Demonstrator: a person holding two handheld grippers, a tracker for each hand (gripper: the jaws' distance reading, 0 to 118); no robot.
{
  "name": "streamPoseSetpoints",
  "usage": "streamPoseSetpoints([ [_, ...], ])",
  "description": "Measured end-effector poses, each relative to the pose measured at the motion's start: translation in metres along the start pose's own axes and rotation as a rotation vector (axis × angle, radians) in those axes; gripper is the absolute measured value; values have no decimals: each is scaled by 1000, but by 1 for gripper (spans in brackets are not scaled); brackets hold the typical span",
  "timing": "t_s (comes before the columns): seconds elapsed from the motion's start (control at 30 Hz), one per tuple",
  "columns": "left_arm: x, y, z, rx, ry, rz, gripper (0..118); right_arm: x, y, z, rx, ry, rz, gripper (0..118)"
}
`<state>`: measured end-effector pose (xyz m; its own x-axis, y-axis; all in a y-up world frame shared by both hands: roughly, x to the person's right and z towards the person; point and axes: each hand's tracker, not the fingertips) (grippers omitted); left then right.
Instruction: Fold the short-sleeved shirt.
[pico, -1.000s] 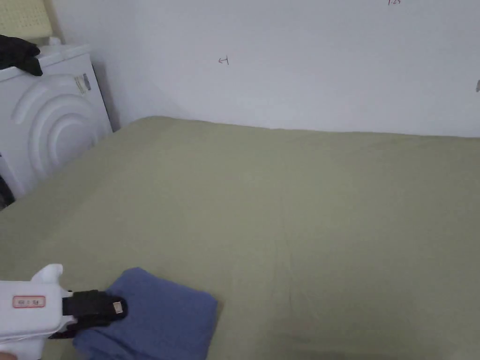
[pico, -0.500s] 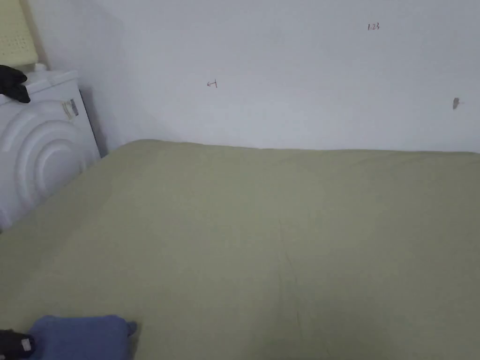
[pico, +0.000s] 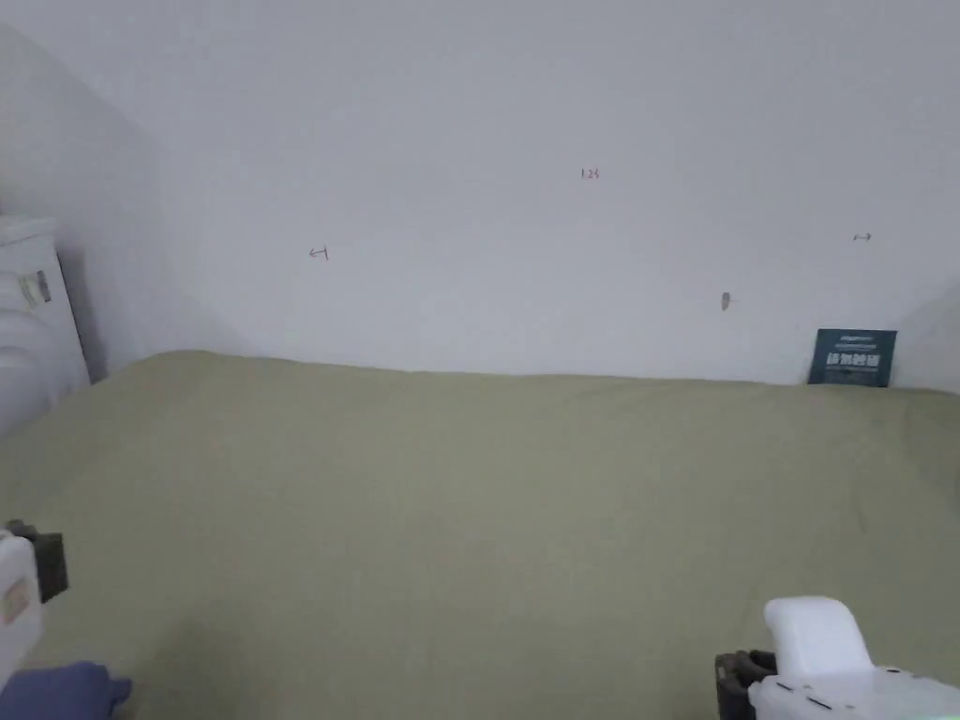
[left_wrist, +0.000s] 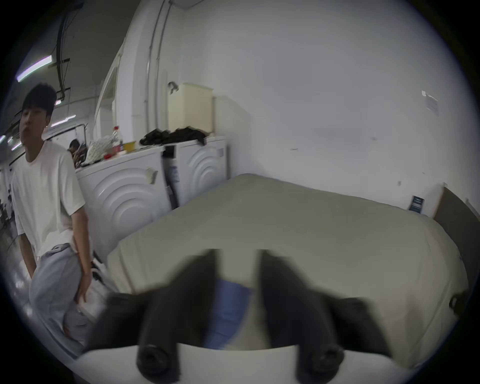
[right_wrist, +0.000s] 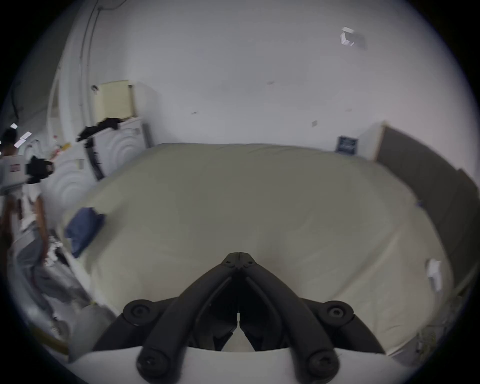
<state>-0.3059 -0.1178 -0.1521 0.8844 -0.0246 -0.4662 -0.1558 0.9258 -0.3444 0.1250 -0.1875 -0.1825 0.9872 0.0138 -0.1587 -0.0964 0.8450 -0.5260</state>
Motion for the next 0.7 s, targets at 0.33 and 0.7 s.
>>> streamPoseSetpoints([
  [0.33,145,-70,89,93,-303,-131,0,1,-11,47,143,-184,-41,2],
  [0.7,157,-62,103,83,-335,-139,0,23,-2,82,216,-277,-82,2],
])
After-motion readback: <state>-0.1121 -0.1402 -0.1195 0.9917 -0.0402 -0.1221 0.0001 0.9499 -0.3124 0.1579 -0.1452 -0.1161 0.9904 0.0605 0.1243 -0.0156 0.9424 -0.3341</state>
